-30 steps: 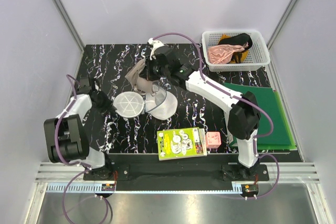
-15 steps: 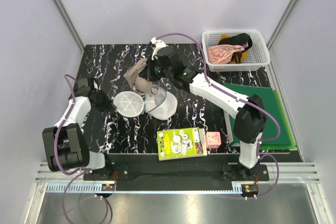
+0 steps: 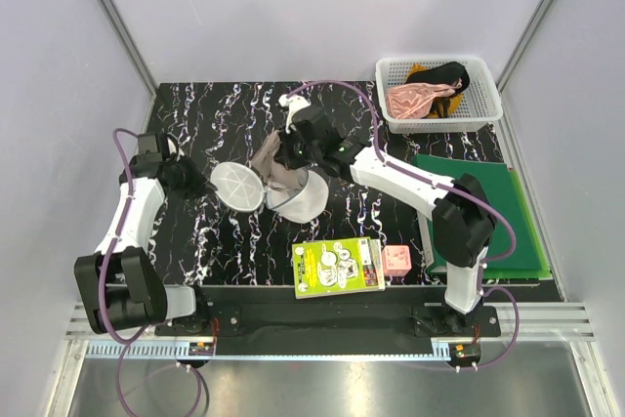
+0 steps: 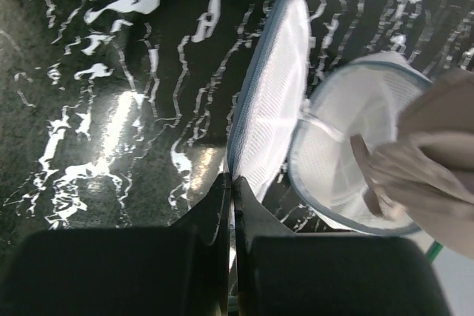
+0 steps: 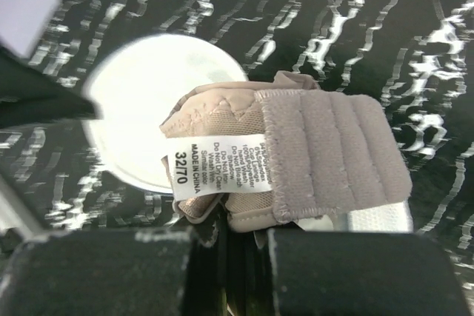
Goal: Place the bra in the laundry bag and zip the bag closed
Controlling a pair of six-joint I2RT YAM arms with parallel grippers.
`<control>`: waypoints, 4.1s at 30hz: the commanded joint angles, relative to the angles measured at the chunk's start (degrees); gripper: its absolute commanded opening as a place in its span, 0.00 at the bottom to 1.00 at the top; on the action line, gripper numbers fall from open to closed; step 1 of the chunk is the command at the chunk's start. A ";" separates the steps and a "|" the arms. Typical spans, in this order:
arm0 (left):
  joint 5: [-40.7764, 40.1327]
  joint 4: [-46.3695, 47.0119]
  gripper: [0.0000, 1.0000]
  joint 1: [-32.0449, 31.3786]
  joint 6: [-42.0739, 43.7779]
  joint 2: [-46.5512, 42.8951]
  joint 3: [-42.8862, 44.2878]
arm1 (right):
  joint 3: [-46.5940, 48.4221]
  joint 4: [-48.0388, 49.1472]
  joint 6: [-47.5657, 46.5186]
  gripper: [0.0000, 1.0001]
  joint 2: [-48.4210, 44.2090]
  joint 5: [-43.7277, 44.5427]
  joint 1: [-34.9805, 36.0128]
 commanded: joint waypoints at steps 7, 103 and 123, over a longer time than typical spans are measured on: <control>5.65 0.19 0.00 -2.96 -0.50 -5.77 7.37 | -0.89 -4.78 -9.43 0.00 -2.25 9.51 0.92; -14.37 -17.29 0.00 -23.35 0.54 -2.09 40.68 | 3.07 -28.27 1.83 0.00 -9.03 -5.69 -16.48; -36.83 -24.43 0.10 -55.26 0.28 20.14 54.12 | 6.15 -24.12 5.77 0.01 1.53 -18.52 -18.24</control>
